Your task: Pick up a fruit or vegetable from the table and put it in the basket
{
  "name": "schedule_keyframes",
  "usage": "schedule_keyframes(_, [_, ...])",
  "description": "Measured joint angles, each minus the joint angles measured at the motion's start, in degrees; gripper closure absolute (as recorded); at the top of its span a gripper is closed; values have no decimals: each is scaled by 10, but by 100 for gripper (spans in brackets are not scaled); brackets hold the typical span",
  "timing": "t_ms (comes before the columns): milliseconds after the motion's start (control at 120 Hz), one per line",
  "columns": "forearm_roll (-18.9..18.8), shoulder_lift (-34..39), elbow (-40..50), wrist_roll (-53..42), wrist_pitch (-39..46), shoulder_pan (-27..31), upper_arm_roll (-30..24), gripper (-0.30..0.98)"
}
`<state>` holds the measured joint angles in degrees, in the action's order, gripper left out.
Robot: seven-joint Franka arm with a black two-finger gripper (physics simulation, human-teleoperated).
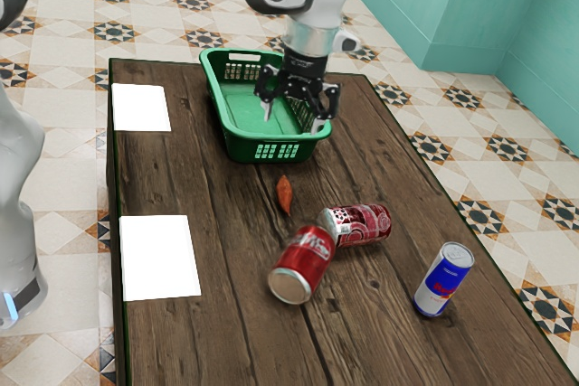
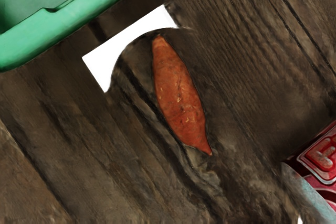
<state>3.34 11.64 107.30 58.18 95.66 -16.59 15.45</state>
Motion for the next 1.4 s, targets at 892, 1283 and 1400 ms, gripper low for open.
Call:
schedule_keyframes(892, [62,-81,80,294,94,-5,12,1])
schedule_keyframes(1283, [64,-167,17,321,116,-3,16,1])
schedule_keyframes(1400, [65,-172,15,325,119,-14,17,1])
